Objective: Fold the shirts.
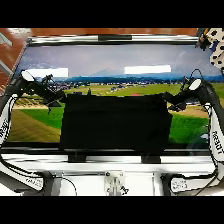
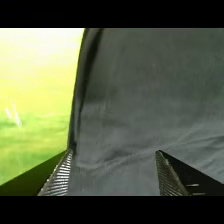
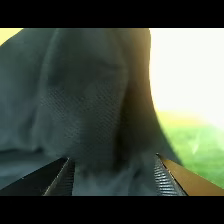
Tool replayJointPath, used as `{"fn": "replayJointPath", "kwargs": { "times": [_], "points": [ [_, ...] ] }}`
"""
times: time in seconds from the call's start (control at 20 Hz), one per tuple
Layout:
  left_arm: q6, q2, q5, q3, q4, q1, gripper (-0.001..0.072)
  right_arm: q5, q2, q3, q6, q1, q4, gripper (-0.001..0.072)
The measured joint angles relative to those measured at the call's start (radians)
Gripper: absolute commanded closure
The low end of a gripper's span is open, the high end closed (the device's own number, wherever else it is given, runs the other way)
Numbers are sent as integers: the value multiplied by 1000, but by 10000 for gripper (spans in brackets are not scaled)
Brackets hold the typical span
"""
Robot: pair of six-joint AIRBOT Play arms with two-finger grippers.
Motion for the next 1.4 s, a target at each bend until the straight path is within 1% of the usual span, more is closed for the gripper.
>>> {"fn": "replayJointPath", "kwargs": {
  "times": [0.15, 0.25, 0.3, 0.35, 0.5, 0.55, 0.65, 0.75, 0.95, 1.25, 1.4],
  "points": [
    [-8, 28, -90, 10, -2, 36, 108, 90, 64, 0, -60, -34, 0, 112],
    [-2, 65, -172, -5, -3, 64, 109, 201, 119, -3, -104, -77, -14, 112],
    [7, 94, -207, -31, -3, 77, 136, 264, 146, -10, -130, -105, -23, 112],
    [21, 137, -233, -76, -3, 90, 202, 326, 179, -21, -158, -137, -35, 113],
    [72, 295, -243, -301, -10, 135, 203, 444, 291, -69, -219, -242, -52, 113],
    [89, 344, -234, -386, -13, 156, 185, 465, 331, -91, -233, -277, -51, 113],
    [128, 425, -217, -554, -35, 206, 77, 479, 394, -135, -250, -327, -39, 113],
    [157, 469, -196, -678, -45, 257, 80, 486, 434, -179, -261, -356, -13, 113],
    [208, 504, -123, -819, -60, 328, 89, 478, 467, -238, -272, -380, 27, 113],
    [235, 492, -27, -912, -66, 309, 101, 458, 478, -262, -274, -389, 43, 113],
    [238, 485, -8, -930, -98, 285, 114, 459, 479, -265, -274, -389, 47, 113]
  ]
}}
